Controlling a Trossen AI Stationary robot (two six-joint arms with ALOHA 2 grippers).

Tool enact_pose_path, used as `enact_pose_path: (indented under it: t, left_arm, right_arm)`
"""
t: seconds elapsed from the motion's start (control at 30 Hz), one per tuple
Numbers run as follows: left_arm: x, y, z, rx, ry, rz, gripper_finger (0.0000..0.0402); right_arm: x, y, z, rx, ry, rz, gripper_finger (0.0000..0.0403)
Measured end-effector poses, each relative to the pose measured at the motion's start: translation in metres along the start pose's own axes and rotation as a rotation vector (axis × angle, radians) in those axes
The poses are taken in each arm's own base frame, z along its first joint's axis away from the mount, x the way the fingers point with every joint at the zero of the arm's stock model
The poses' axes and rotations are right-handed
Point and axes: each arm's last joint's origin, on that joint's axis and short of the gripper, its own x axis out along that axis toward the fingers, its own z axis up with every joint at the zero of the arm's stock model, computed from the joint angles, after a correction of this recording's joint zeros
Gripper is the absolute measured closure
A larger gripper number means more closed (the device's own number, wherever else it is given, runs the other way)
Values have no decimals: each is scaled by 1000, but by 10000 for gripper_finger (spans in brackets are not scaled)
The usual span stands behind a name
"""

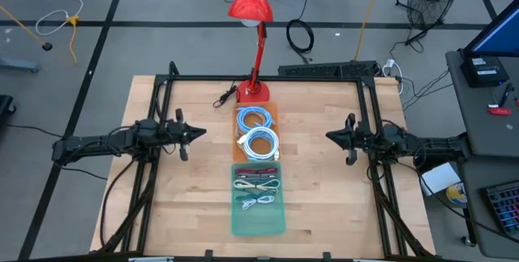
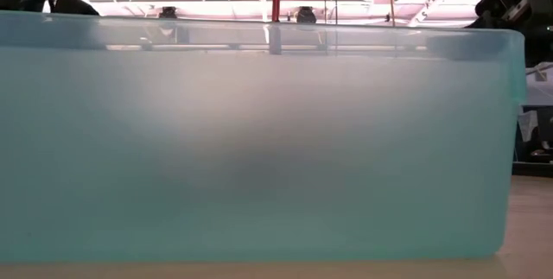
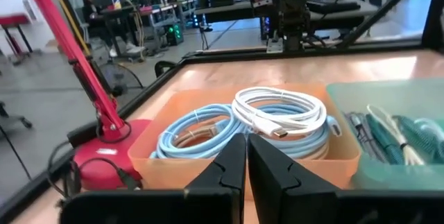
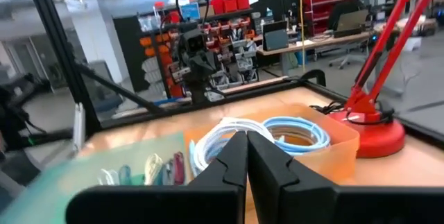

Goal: Sort cables
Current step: Return to Home Position

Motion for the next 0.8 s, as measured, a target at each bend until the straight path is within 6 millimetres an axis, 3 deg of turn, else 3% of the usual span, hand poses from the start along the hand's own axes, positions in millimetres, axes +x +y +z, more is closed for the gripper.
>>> enact_pose_path:
  t: [0.2, 0.43, 0.8]
  left_arm:
    - [0, 0, 0, 49, 0, 0, 382]
    - [0, 0, 0, -45, 0, 0, 382]
    - [0, 0, 0, -43, 0, 0, 382]
  right_arm:
    - [0, 0, 0, -113, 5, -1, 403]
    - [0, 0, 0, -114, 4, -1, 403]
    - [0, 0, 0, -114, 4, -1, 403]
